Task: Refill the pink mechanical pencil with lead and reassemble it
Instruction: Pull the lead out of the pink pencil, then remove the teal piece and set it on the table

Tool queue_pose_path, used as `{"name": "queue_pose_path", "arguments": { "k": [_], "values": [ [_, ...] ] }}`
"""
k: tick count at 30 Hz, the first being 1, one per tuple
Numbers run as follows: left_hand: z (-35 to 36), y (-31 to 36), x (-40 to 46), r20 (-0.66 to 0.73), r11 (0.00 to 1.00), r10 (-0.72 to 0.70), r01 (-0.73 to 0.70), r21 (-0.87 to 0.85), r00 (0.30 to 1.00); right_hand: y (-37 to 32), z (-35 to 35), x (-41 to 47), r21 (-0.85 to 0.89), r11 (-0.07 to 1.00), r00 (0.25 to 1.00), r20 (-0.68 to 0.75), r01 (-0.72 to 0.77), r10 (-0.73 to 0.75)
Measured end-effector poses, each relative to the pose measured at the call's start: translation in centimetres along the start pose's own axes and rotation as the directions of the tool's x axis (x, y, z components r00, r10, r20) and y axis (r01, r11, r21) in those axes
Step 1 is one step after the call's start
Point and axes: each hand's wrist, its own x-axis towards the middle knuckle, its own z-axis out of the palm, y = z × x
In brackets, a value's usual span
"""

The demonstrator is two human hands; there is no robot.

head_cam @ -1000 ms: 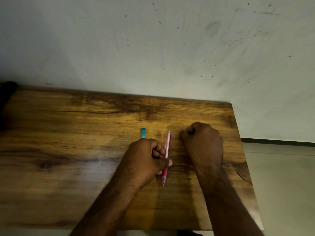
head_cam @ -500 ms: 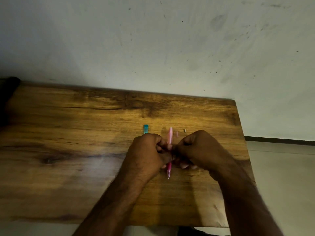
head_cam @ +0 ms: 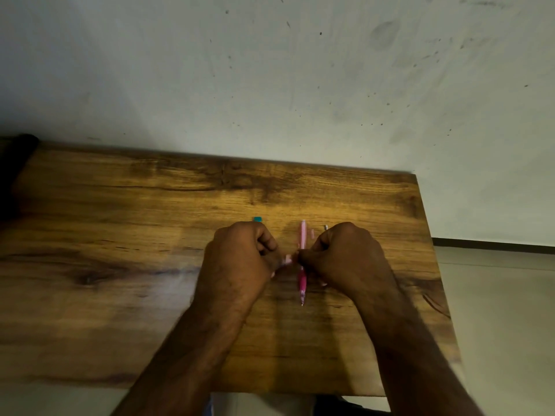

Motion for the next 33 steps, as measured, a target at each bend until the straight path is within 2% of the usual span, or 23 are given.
{"name": "queue_pose_path", "arguments": {
  "k": [3,5,9,16,20,23,26,33],
  "values": [
    [-0.7,-0.3,0.4,-0.166,0.996,0.017,-0.002,0.087,0.986,0.1,0.1,0.1,-0.017,1.000,1.000,0.002,0.012,-0.012],
    [-0.9,-0.4,0.5,-0.210,0.993,0.016,0.009,0.120,0.978,0.2,-0.1,0.1,-0.005,1.000,1.000,0.014,-0.001,0.001],
    [-0.7,-0.5,0.6,-0.187,0.981,-0.019,0.054,0.184,0.982,0.3,-1.0,-0.2,0.120,0.993,0.998,-0.060,-0.013,0.020],
    [-0.8,-0.5,0.8,-0.181,0.979,-0.050,0.084,0.188,0.982,-0.1,-1.2,-0.3,0.230,0.966,0.968,-0.243,0.115,-0.057],
    [-1.1,-0.2,0.5,-0.181,0.983,0.012,0.022,0.182,0.983,-0.6,-0.9,-0.4,0.326,0.927,0.956,-0.278,0.185,-0.093],
    [-1.6,0.1,0.1,-0.176,0.979,0.158,-0.131,0.156,0.972,-0.9,-0.6,-0.6,0.490,0.846,0.964,-0.247,0.210,-0.096],
    [-2.0,0.2,-0.4,-0.154,0.955,0.281,-0.260,0.143,0.947,-1.2,-0.5,-0.8,0.687,0.706,0.984,-0.152,0.172,-0.092],
    [-2.8,-0.2,-0.5,-0.120,0.922,0.377,-0.361,0.139,0.918,-1.6,-0.4,-0.8,0.836,0.543,0.996,-0.032,0.073,-0.085]
  ]
}}
